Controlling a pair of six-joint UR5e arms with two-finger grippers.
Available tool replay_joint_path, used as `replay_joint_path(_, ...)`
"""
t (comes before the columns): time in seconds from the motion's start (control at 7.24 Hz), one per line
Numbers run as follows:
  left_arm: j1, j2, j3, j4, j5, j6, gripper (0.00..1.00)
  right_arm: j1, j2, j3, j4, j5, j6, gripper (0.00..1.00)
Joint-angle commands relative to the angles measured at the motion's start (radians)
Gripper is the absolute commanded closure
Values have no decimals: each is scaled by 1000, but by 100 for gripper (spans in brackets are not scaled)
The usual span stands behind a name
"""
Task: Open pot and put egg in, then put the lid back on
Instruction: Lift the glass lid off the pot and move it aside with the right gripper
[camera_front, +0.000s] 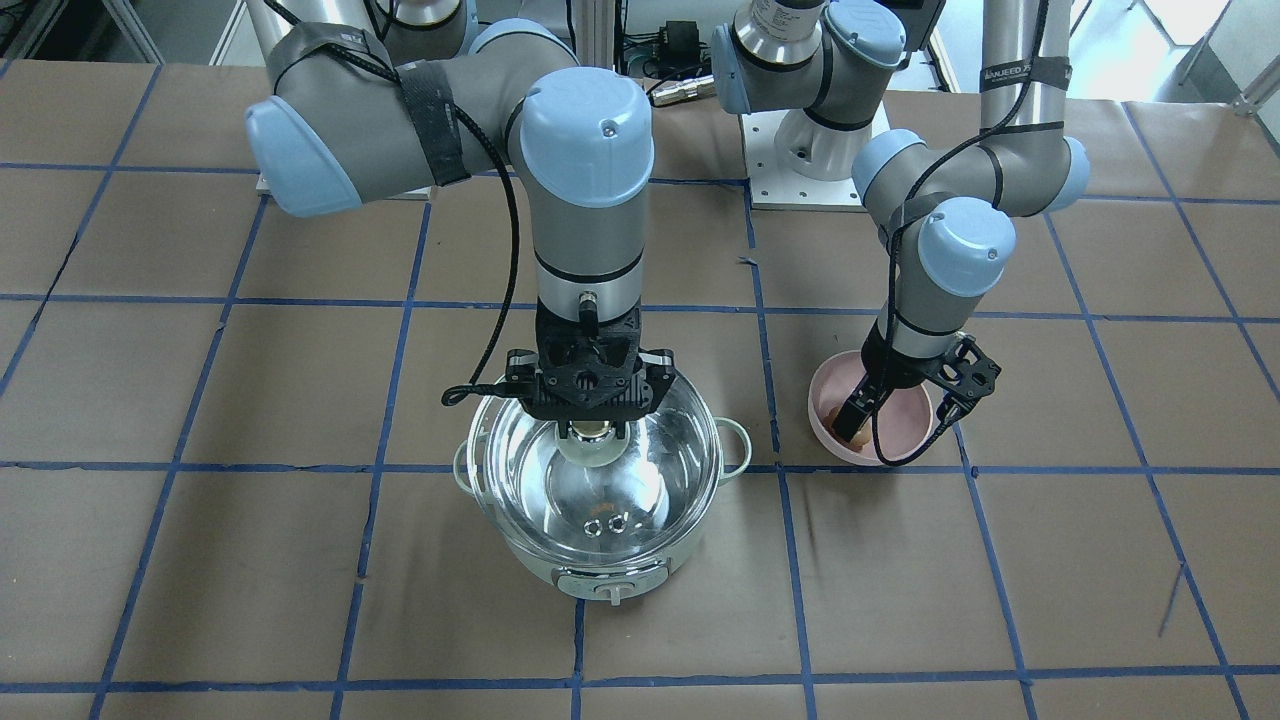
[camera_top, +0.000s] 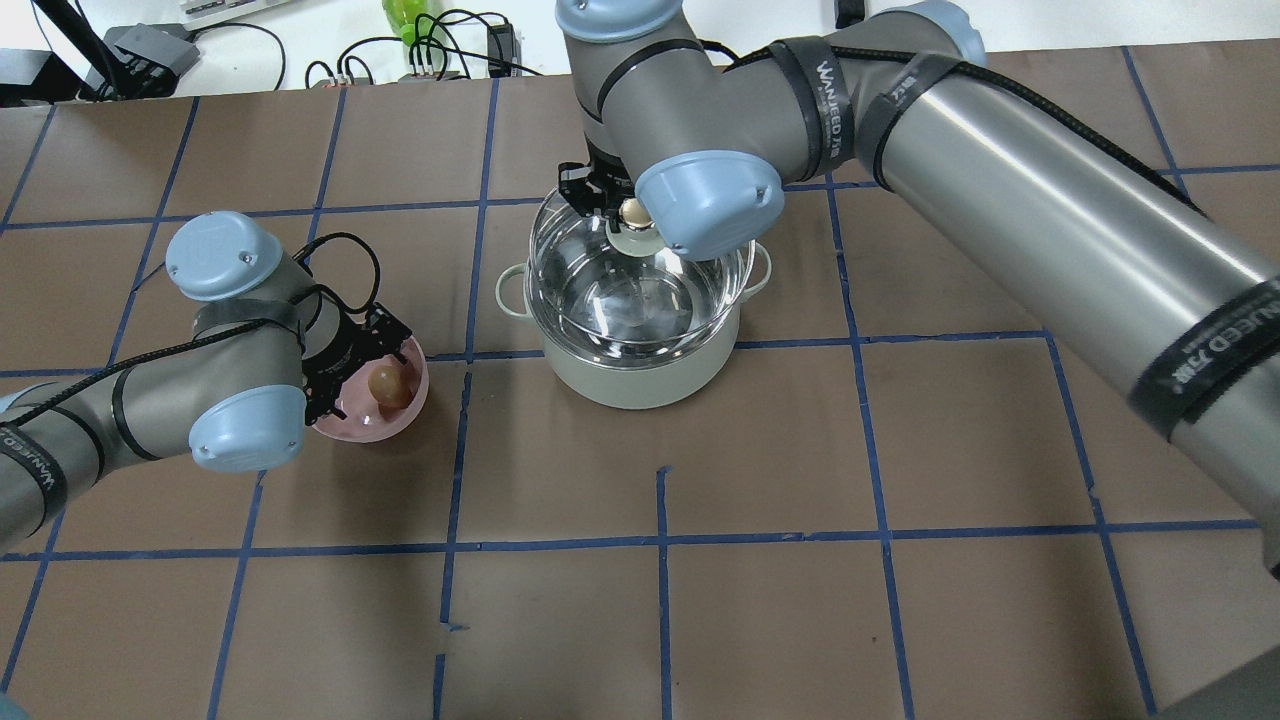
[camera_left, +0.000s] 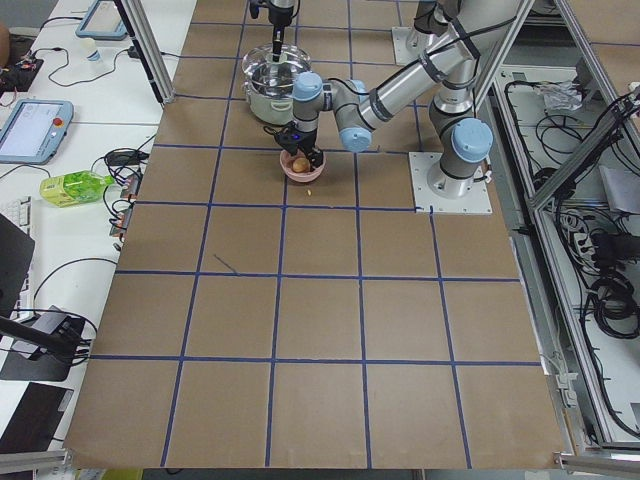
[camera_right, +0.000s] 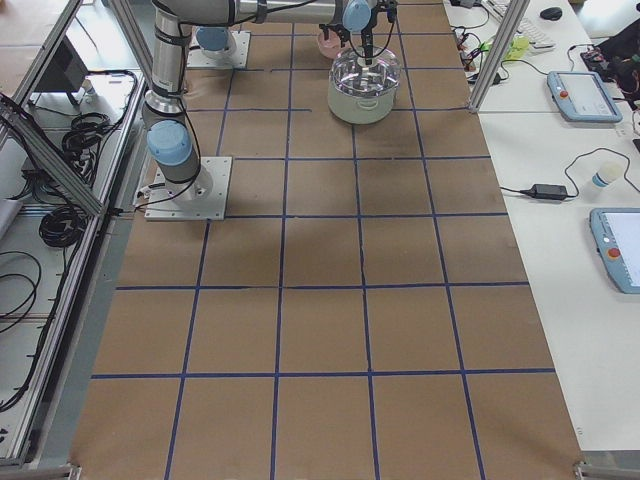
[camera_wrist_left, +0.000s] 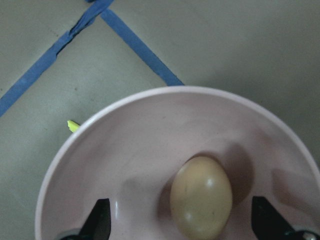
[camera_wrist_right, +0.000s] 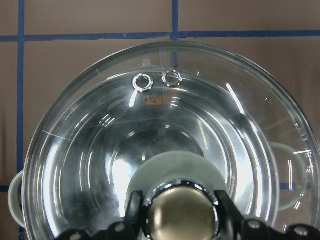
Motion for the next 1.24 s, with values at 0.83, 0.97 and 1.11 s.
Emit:
replay_joint_path(0.83, 0, -3, -5, 1, -1, 4, 16, -359, -350, 117, 381, 65, -403, 100)
replay_joint_path(0.97, 0, -5, -3, 1, -1, 4, 21, -389, -368, 142, 360, 68, -437, 100)
replay_joint_path(1.11, 0, -5, -5, 1, -1, 4, 25, -391, -373, 153, 335, 62, -444, 100)
